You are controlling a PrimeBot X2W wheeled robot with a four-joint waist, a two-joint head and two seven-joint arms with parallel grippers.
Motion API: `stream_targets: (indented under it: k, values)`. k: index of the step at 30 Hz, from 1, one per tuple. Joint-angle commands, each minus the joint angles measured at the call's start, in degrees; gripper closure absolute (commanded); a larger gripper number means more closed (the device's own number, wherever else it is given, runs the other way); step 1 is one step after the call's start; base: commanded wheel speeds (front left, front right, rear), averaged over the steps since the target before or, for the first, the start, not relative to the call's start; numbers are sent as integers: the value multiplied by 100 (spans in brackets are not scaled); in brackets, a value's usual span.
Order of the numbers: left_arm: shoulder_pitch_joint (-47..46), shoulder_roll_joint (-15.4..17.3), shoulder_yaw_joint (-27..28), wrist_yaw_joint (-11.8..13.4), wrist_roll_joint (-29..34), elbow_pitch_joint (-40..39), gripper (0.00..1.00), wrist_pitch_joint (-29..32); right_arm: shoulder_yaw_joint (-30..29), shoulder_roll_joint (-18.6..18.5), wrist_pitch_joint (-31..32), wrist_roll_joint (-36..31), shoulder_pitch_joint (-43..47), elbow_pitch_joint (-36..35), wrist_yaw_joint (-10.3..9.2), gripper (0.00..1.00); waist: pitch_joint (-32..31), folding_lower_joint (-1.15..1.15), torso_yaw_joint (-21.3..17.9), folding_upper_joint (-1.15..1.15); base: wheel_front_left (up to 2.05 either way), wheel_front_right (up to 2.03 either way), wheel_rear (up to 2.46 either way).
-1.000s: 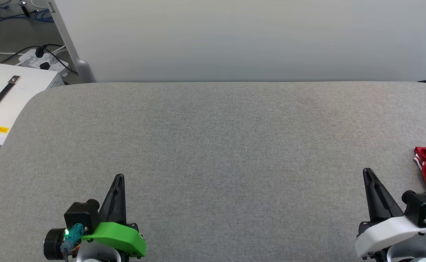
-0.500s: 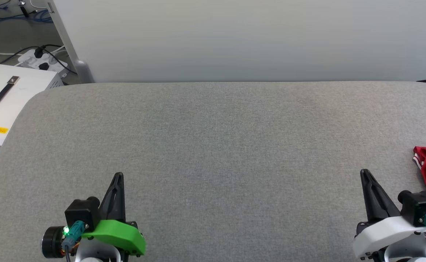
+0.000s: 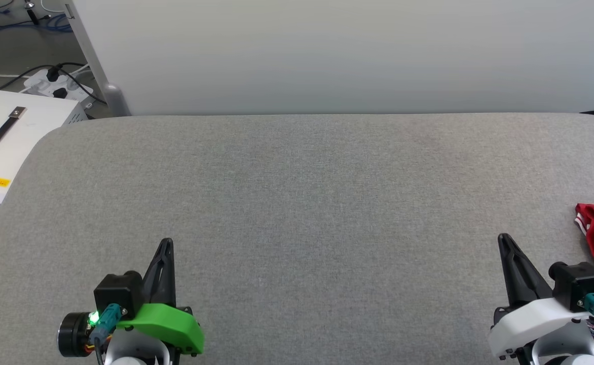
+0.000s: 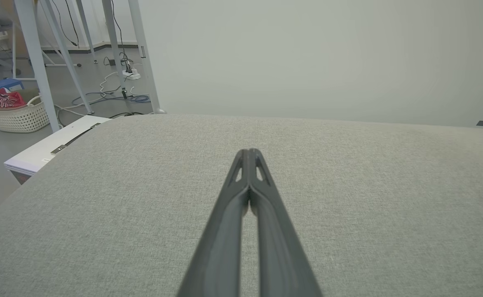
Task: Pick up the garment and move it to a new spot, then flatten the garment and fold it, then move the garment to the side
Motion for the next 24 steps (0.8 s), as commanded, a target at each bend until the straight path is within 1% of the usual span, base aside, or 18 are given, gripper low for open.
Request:
stream_targets:
  k: [1,24]
  values:
    - [2,-52,30,18,77,-51,100,29,16,11,18,-43,-90,24,-2,100,0,0,-1,0,0,0,0]
    - [3,-151,126,26,379,-238,100,294,59,49,67,-208,-173,117,-3,100,-3,0,-24,0,0,0,0]
